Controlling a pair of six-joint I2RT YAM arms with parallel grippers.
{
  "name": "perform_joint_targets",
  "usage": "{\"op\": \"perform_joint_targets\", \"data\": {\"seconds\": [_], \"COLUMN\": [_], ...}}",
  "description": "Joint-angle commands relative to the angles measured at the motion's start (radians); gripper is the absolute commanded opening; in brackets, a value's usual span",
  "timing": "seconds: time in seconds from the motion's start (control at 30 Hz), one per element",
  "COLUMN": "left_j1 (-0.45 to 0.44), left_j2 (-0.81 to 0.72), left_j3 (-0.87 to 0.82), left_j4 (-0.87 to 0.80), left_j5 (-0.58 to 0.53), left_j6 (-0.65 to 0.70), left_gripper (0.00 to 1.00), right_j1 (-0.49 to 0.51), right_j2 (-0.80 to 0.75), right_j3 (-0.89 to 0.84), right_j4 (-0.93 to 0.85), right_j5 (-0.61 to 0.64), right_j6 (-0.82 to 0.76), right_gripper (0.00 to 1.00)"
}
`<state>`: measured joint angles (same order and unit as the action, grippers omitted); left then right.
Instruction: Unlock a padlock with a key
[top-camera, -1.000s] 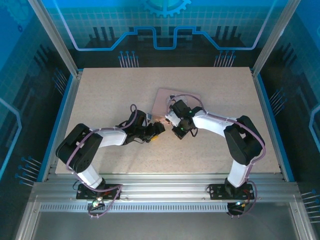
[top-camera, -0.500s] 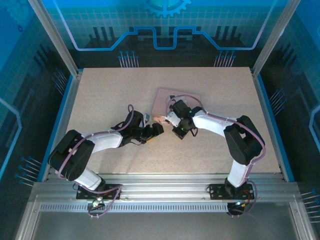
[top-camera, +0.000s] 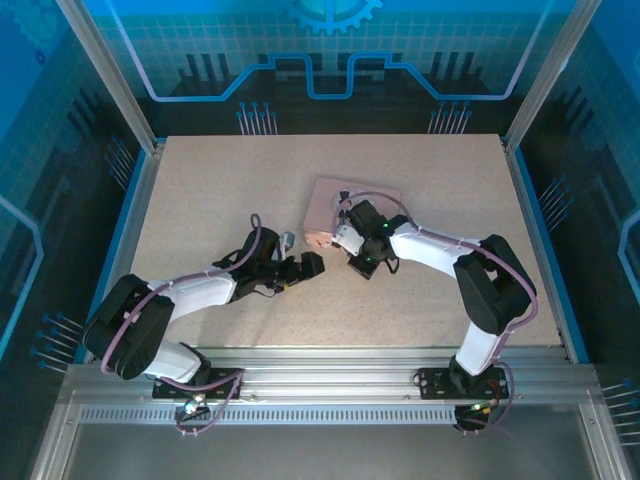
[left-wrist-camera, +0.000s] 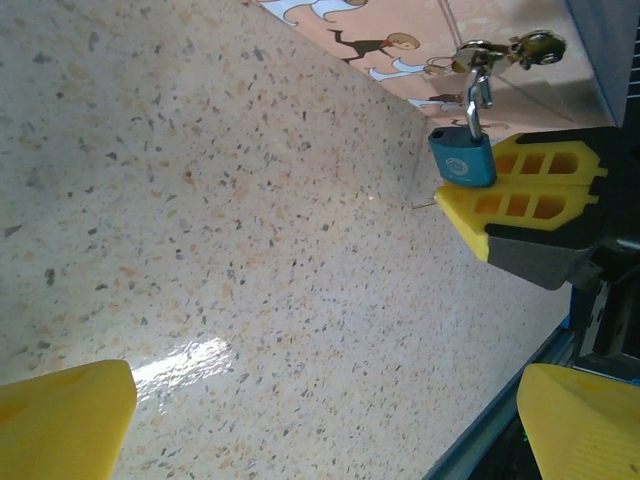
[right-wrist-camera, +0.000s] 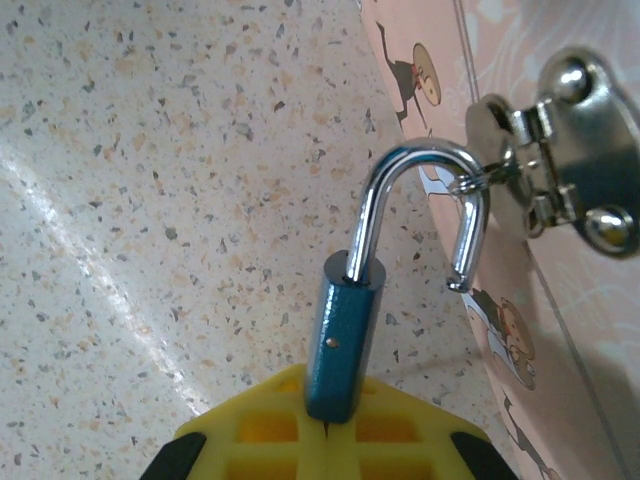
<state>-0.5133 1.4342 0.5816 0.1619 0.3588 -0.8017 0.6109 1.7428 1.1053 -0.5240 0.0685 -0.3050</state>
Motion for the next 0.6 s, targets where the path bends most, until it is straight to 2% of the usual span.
{"op": "perform_joint_targets", "data": {"seconds": [0.0,0.33,0.57], "left_j1": [0.006,0.006,0.006], "left_j2": [-0.02,-0.011,-0.004], "left_j3": [-0.02,-0.022,-0.029], "left_j4": [0.005,0.019,0.034], "left_j5": [-0.009,-0.005,-0.008], "left_j6": [0.024,0.021,0.007], "left_gripper": [0.99,0.99,0.99], "right_j1": [-0.005,0.028,0.041], "right_j2": [-0.001,-0.056,-0.026], "right_j3": [0.007,-0.053,-0.009], "right_j4": [-0.036,0.038,0.02], "right_j5": [-0.017,0.036,0.062], "right_j6": [-0.071,-0.157,-0.235], "right_gripper": [0.0,0.0,0.0]}}
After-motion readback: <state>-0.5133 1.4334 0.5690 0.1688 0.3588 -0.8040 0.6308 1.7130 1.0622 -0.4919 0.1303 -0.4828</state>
